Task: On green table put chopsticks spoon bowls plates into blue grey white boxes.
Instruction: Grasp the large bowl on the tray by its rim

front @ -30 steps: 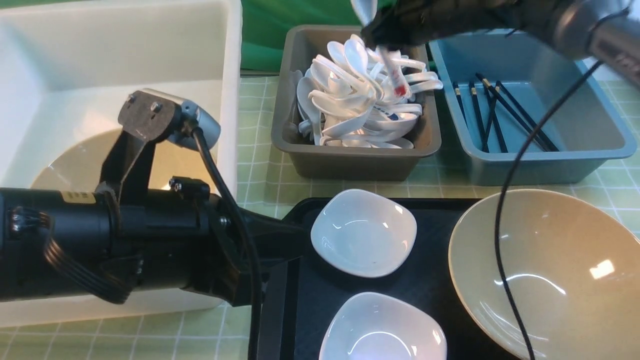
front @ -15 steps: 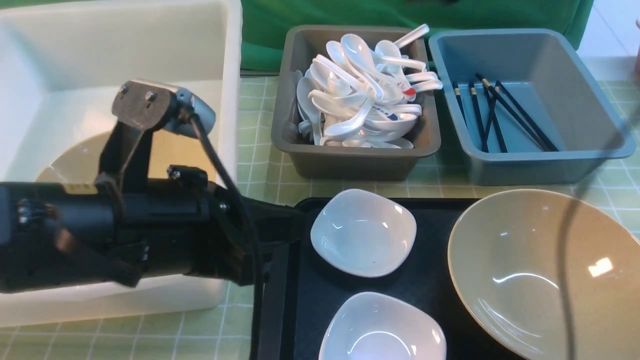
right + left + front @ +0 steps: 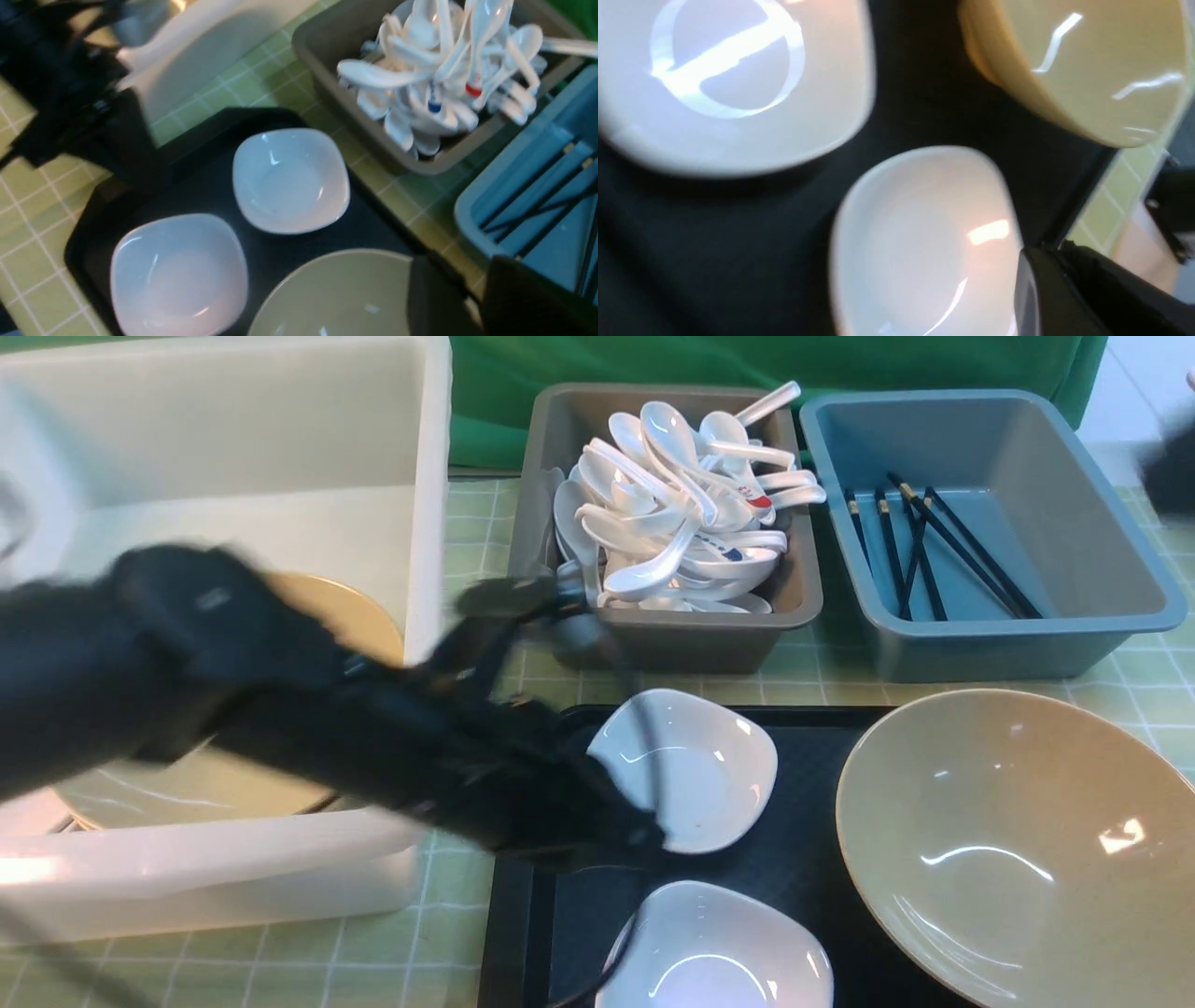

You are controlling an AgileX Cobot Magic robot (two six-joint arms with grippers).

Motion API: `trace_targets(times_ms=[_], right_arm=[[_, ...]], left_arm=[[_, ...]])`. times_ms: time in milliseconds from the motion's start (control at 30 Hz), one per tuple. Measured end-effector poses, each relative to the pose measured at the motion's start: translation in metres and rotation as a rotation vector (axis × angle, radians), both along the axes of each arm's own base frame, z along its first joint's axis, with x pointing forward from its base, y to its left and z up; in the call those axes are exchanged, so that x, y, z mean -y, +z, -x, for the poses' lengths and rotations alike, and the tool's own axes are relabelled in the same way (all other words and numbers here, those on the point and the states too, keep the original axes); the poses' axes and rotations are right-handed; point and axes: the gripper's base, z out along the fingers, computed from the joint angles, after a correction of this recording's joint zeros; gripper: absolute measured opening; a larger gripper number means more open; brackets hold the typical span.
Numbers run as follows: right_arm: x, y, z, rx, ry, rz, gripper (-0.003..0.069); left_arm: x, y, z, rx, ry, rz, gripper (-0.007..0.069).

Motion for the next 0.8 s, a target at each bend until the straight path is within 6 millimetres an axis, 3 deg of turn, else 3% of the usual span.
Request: trace_targets(times_ms=[133,200,267,333,400,500,800], right_arm=[[0.010,-0.049,0.051,0.053,-0.105,-0.087,0.0028],[0.012,-0.063,0.059,0.037,-0.125,-0.104,0.0025],[0.014,-0.082,0.074,-0.001,-0.147,-0.127,0.0022],[0.014,-0.086,0.077,-0.021,-0.148,-0.127,0.0022],[0.014,-0.091,0.080,-0.041,-0.143,-0.121,0.0022],[0.014,-0.091,0.078,-0.034,-0.136,-0.109,0.0022],[0.014,-0.094,0.069,-0.047,-0.125,-0.074,0.0022]], left_arm=[[0.043,0.005,-0.023,-0.019,-0.045,-0.039,0.0063],[0.056,0.000,-0.031,-0.030,-0.040,-0.076,0.0094],[0.079,-0.006,-0.052,-0.028,-0.003,-0.155,0.0175],[0.087,-0.007,-0.061,-0.020,0.020,-0.180,0.0218],[0.103,-0.021,-0.085,-0.058,0.085,-0.224,0.0296],[0.118,-0.035,-0.104,-0.086,0.091,-0.245,0.0344],[0.145,-0.072,-0.123,-0.170,0.017,-0.199,0.0299]])
